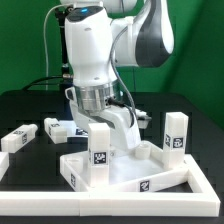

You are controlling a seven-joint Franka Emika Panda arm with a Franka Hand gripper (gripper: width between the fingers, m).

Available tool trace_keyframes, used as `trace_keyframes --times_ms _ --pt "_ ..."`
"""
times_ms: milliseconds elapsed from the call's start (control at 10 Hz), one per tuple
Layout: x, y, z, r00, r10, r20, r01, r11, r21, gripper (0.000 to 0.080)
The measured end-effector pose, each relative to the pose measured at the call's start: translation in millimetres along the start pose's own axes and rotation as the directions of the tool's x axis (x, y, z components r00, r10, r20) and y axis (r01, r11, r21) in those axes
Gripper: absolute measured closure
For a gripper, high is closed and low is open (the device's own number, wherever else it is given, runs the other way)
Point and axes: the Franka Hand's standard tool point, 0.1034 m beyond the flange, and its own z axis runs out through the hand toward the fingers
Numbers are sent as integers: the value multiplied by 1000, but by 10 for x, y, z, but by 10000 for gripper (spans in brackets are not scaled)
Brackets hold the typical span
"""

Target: Assemble desk

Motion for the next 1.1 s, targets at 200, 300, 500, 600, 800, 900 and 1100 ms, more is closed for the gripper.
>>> trace_keyframes --times_ms 200,300,500,600,800,900,1100 --pt "156 104 -45 965 -260 19 261 965 -19 737" --pt "211 84 -64 928 -371 13 372 928 -22 737" --pt "197 78 -57 871 -491 15 491 870 -34 739" --pt "209 89 -58 837 -547 18 547 836 -36 739" --pt "342 -13 -78 624 -781 16 781 623 -52 739" --pt "327 -119 -100 535 -845 17 843 532 -74 739" --pt "350 -140 -104 332 -943 33 940 328 -91 739"
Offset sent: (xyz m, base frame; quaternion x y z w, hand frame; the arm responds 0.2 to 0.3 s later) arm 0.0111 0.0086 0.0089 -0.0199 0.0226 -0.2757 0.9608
